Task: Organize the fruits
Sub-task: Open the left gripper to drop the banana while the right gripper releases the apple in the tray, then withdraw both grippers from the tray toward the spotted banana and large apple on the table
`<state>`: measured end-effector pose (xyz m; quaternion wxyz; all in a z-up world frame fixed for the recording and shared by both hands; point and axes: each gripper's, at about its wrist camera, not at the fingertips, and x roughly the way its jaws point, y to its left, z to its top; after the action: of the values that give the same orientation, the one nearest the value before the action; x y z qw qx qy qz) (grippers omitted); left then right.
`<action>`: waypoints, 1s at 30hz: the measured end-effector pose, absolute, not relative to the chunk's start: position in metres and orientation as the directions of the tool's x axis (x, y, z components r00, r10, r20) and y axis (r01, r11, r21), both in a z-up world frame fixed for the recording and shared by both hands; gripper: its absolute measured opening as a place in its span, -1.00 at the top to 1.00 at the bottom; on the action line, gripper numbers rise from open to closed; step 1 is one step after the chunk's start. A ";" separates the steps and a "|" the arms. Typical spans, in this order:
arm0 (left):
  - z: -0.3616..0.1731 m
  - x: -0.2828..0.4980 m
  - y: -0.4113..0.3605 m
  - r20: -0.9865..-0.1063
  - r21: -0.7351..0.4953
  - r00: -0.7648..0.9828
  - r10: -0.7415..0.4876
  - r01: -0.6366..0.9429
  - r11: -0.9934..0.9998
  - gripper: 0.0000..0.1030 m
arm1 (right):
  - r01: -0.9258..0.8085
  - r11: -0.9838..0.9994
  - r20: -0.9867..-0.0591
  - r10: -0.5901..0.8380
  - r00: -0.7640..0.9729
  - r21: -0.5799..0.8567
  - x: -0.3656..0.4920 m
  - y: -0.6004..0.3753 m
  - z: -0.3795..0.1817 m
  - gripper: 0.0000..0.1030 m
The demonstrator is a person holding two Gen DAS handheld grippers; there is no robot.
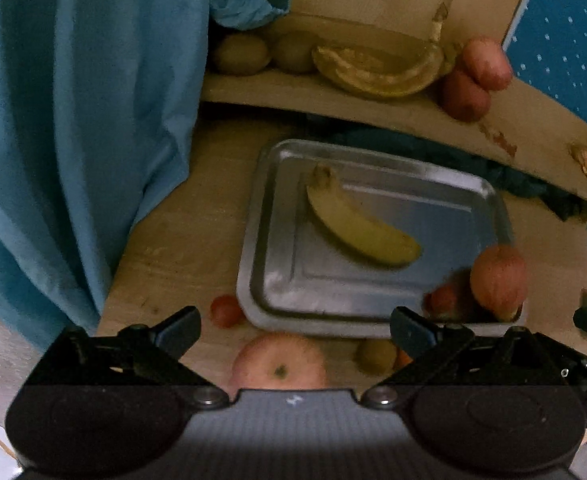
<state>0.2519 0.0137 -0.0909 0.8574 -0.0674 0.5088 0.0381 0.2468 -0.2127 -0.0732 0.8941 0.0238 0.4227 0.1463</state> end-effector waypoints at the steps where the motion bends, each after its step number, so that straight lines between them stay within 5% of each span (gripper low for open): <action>1: -0.091 0.249 0.015 -0.879 -0.075 0.477 -0.006 -0.125 0.989 -0.99 | -0.234 0.958 -0.752 0.278 0.598 0.167 0.241 -0.210 -0.074 -0.98; 30: -0.094 0.139 0.003 -0.902 -0.056 0.432 -0.021 -0.069 0.996 -0.99 | -0.248 0.953 -0.793 0.284 0.539 0.173 0.125 -0.215 -0.087 -0.98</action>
<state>0.1392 0.0032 -0.0940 0.8451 -0.0420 0.5327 0.0141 0.1249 -0.2148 -0.0874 0.8771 0.0196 0.4554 0.1517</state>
